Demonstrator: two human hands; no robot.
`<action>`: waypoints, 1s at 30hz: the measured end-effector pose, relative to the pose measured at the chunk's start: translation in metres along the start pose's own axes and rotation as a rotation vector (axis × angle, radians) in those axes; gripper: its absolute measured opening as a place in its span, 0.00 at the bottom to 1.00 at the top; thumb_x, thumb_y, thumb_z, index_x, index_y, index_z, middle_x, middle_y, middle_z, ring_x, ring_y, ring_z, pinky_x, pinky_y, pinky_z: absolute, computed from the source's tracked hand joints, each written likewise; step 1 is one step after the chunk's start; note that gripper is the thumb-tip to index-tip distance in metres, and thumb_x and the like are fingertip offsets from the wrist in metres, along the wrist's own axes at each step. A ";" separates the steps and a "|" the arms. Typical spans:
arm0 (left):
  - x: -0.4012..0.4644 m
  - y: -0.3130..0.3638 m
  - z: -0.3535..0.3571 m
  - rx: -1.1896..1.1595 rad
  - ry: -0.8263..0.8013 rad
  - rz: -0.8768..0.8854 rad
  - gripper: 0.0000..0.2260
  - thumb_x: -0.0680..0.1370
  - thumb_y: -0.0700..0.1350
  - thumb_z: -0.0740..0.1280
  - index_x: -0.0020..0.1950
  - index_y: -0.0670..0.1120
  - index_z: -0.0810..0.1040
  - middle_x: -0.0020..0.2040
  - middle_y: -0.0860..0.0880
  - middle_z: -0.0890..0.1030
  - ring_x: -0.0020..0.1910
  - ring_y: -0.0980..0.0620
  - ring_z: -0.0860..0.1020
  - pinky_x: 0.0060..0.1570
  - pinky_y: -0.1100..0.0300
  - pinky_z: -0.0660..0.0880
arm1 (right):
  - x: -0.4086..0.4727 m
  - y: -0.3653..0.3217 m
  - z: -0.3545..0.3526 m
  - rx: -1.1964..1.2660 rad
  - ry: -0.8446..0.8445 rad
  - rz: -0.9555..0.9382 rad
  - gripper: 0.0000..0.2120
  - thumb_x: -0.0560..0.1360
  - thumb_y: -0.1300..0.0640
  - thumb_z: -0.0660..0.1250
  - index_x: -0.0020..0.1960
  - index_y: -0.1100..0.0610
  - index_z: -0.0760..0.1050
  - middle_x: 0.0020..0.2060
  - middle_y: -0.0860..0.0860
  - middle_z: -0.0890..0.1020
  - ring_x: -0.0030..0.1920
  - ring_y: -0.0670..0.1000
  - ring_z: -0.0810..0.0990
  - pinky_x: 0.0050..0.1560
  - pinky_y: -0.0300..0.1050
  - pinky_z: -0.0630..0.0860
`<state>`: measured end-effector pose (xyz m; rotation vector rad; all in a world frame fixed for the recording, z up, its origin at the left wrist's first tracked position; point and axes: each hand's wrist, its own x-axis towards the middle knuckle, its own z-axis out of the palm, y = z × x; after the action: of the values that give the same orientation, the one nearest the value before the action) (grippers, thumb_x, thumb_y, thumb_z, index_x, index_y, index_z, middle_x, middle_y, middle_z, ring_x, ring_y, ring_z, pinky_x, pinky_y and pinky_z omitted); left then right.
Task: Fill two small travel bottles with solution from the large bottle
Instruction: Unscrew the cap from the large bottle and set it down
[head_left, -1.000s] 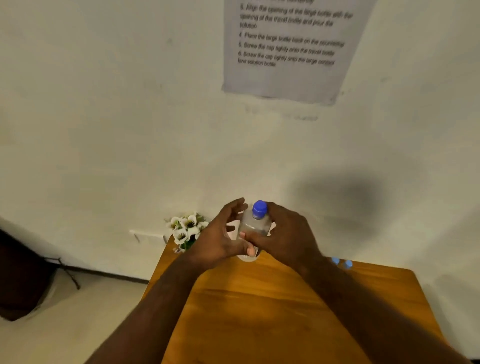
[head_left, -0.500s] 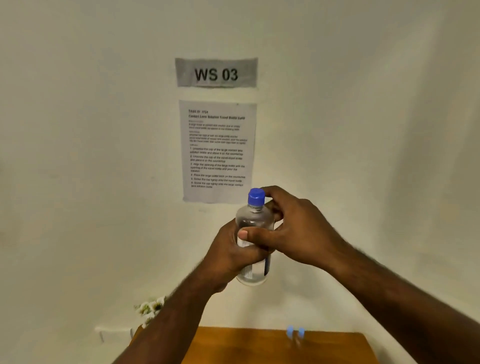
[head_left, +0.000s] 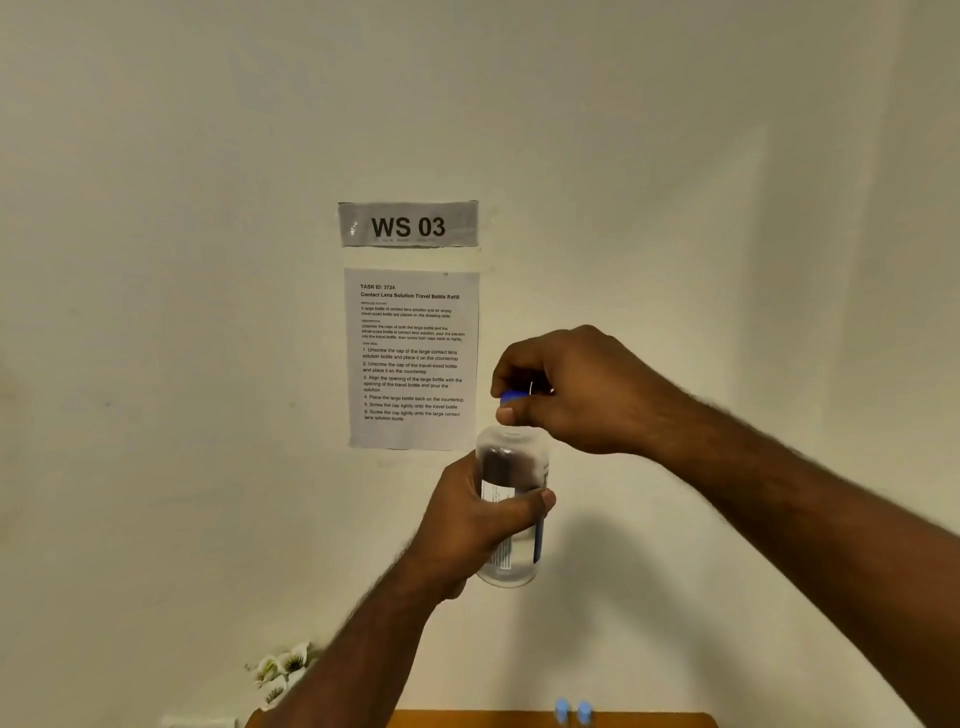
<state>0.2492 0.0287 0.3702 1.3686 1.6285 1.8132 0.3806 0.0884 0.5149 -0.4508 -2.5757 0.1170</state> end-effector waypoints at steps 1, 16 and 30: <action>0.000 0.001 0.000 -0.003 0.000 -0.004 0.24 0.60 0.60 0.77 0.53 0.54 0.82 0.49 0.48 0.88 0.51 0.45 0.86 0.58 0.43 0.83 | 0.000 0.002 -0.002 0.040 -0.023 -0.011 0.08 0.74 0.55 0.75 0.52 0.47 0.81 0.47 0.42 0.82 0.49 0.46 0.81 0.50 0.40 0.76; -0.003 0.015 0.004 -0.032 0.015 -0.030 0.22 0.65 0.55 0.78 0.56 0.53 0.80 0.52 0.46 0.87 0.54 0.42 0.86 0.59 0.40 0.82 | 0.010 0.004 -0.008 0.153 -0.034 -0.065 0.05 0.73 0.52 0.76 0.48 0.48 0.85 0.43 0.39 0.84 0.41 0.38 0.81 0.43 0.36 0.75; -0.011 0.027 0.004 -0.016 -0.014 0.002 0.13 0.67 0.50 0.78 0.49 0.58 0.82 0.48 0.46 0.88 0.51 0.44 0.86 0.55 0.45 0.84 | -0.003 -0.003 -0.021 0.055 0.040 0.010 0.14 0.70 0.38 0.75 0.46 0.48 0.83 0.38 0.40 0.81 0.42 0.43 0.81 0.41 0.39 0.76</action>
<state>0.2665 0.0145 0.3891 1.3734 1.6023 1.8107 0.3928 0.0846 0.5324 -0.4408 -2.5242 0.1802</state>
